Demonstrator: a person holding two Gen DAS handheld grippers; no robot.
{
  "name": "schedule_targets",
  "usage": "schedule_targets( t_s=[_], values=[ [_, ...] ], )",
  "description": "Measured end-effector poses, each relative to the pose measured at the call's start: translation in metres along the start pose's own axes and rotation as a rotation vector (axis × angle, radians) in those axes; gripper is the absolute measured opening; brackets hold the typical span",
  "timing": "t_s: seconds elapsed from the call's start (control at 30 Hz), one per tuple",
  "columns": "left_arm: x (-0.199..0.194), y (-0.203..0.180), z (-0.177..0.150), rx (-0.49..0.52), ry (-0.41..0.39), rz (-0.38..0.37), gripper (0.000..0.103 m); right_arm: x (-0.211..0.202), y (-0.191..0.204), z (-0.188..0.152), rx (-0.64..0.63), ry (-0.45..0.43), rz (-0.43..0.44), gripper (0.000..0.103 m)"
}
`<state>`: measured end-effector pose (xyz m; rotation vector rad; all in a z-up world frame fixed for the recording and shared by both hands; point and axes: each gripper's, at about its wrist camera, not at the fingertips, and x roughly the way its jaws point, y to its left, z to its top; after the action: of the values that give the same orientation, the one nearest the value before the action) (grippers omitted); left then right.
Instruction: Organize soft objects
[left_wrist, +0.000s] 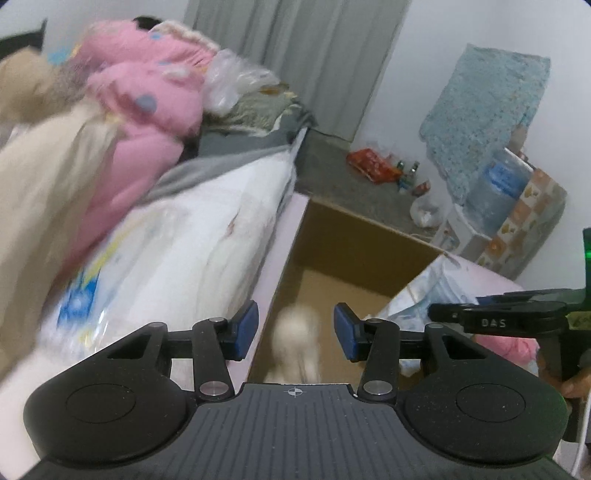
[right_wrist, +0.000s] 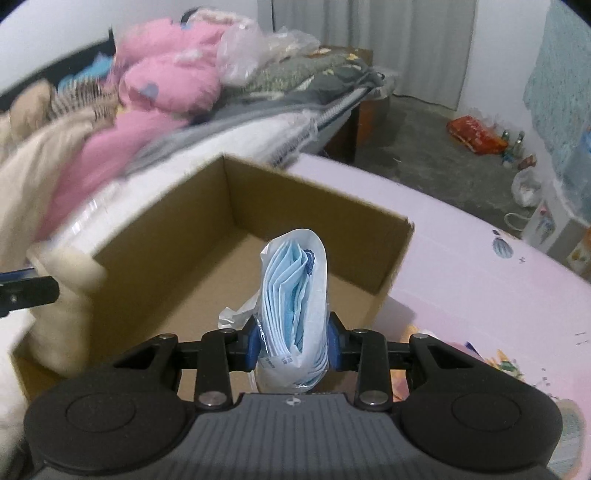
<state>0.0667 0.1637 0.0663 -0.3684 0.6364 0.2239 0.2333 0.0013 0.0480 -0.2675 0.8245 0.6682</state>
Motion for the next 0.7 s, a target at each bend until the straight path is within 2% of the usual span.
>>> schedule_targets(
  t_s=[0.1,0.2,0.3,0.4,0.53,0.57,0.63,0.7],
  values=[
    [0.014,-0.015,0.018,0.039,0.027,0.019,0.044,0.002,-0.002,0.013,0.033,-0.017,0.031,0.037],
    [0.038,-0.029,0.029,0.091,0.063,0.072,0.042,0.011,0.0,0.022,0.053,-0.016,0.055,0.037],
    [0.049,-0.033,0.032,0.109,0.082,0.087,0.043,0.02,0.002,0.027,0.063,-0.002,0.074,0.037],
    [0.055,-0.034,0.031,0.119,0.087,0.098,0.043,0.028,0.002,0.031,0.066,0.004,0.057,0.037],
    [0.058,-0.034,0.034,0.118,0.092,0.119,0.047,0.041,-0.003,0.043,0.113,0.011,0.038,0.037],
    [0.057,-0.033,0.034,0.115,0.089,0.119,0.052,0.045,-0.005,0.046,0.133,0.016,0.041,0.037],
    [0.051,-0.029,0.035,0.108,0.073,0.117,0.058,0.052,-0.006,0.054,0.166,0.022,0.047,0.037],
    [0.045,-0.023,0.037,0.096,0.041,0.118,0.059,0.059,-0.004,0.063,0.183,0.027,0.04,0.037]
  ],
)
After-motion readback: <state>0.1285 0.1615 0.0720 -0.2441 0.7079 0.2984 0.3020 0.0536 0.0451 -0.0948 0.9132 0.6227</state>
